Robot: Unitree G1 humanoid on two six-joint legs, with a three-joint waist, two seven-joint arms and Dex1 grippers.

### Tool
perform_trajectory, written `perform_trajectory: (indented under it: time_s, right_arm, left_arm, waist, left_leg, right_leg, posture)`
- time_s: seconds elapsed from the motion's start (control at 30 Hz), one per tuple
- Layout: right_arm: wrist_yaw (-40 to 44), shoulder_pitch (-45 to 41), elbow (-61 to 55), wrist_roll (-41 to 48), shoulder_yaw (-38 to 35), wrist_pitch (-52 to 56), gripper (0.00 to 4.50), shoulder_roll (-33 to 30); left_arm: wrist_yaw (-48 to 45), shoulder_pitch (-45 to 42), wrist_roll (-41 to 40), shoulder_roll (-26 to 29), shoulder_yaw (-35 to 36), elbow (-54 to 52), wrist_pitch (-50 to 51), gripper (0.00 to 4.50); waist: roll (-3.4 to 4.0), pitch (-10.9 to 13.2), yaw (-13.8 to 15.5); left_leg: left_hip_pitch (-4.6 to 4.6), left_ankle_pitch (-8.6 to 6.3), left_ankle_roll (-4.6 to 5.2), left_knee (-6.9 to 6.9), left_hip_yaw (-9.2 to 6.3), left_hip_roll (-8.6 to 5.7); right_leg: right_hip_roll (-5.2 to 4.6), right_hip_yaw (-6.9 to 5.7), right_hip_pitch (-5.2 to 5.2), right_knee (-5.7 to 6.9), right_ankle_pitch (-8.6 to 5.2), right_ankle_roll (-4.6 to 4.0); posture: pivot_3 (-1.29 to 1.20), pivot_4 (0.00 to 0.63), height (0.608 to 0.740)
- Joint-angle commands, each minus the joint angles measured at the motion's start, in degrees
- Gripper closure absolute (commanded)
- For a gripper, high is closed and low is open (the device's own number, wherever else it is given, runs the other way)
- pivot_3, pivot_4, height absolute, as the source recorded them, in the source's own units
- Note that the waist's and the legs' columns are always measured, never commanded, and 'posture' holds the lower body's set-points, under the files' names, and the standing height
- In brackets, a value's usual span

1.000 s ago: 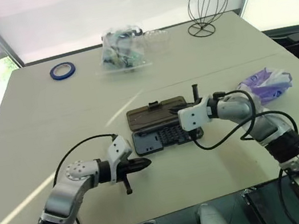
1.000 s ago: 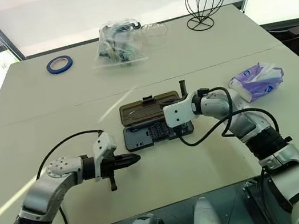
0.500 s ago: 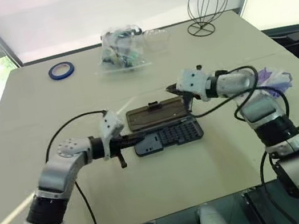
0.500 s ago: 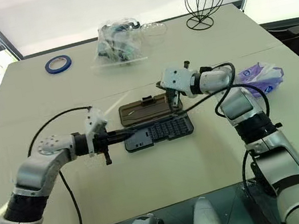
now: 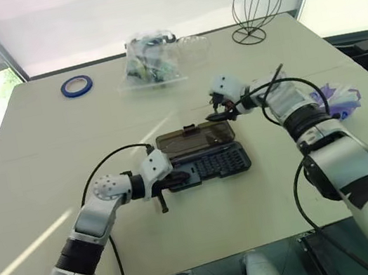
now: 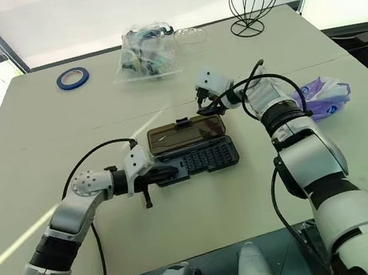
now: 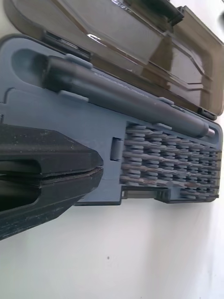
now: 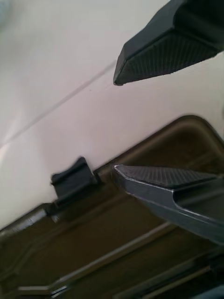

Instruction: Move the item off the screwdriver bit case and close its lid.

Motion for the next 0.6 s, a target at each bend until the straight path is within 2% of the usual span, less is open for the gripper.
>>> perform_trajectory:
  time_s: [0.03,0.13,0.17,0.23,0.37,0.47,0.6]
  right_arm:
    - [-0.09,-3.71,3.74,-1.75,0.53,-0.33,1.55,1.95]
    - [-1.84,-4.21,7.01,-3.32,0.86,0.58,1.55,3.83]
    - [-1.97,-4.16,7.86,-3.63,0.81,0.91,1.78,4.21]
    - [-1.02,-3.87,9.22,-3.96,0.69,1.95,2.35,4.75]
    - [3.88,-2.42,10.89,-5.38,1.59,2.22,4.36,5.32]
    - [8.51,-0.92,11.36,-7.92,3.99,0.64,4.44,5.18]
    - [13.25,2.87,10.86,-10.34,6.45,-7.63,4.44,4.61]
  left_arm:
    - [1.52,2.17,1.98,-0.38,-0.90,0.47,0.98,4.50]
    - [3.07,2.91,1.76,-1.29,-0.48,-0.21,1.47,4.50]
    - [3.43,3.14,1.69,-1.54,-0.41,-0.45,1.61,4.50]
    - [3.98,3.66,1.62,-1.91,-0.34,-0.94,1.79,4.50]
    - [5.25,4.73,1.67,-2.33,-0.18,-1.72,1.91,4.50]
    - [5.96,5.23,1.59,-2.45,-0.07,-2.23,2.15,4.50]
    - [6.96,6.05,1.72,-1.84,0.65,-3.33,2.63,4.50]
  waist:
    - [0.01,0.00,-0.06]
    - [0.02,-0.01,-0.02]
    - [0.02,-0.01,-0.02]
    - [0.03,-0.04,-0.11]
    - [0.12,-0.17,-0.09]
    - [0.08,-0.43,-0.32]
    - [0.17,-0.76,-0.74]
  left_leg:
    - [0.00,0.00,0.00,0.00,0.00,0.00]
    - [0.01,0.00,0.00,0.00,-0.02,0.00]
    - [0.01,0.00,0.00,0.00,-0.03,-0.01]
    - [0.07,0.00,0.00,0.02,-0.02,-0.01]
    - [0.11,0.00,0.00,0.01,-0.03,-0.01]
    - [0.18,0.00,-0.01,-0.05,-0.07,0.00]
    - [0.52,-0.02,0.01,-0.03,-0.13,-0.04]
  right_leg:
    - [0.00,0.00,-0.01,0.01,0.00,0.00]
    - [0.00,-0.01,0.00,0.02,0.00,0.00]
    - [0.00,-0.01,0.00,0.03,0.00,0.00]
    - [0.00,-0.01,0.05,0.03,0.00,0.00]
    - [0.00,-0.01,0.09,0.04,0.00,0.00]
    - [0.01,-0.04,0.15,0.03,0.00,0.00]
    - [0.00,-0.06,0.56,-0.03,0.00,0.00]
  posture:
    - [0.00,0.150,0.740]
    - [0.00,0.150,0.740]
    - [0.00,0.150,0.740]
    - [0.00,0.150,0.740]
    - [0.00,0.150,0.740]
    - [0.00,0.150,0.740]
    - [0.00,0.150,0.740]
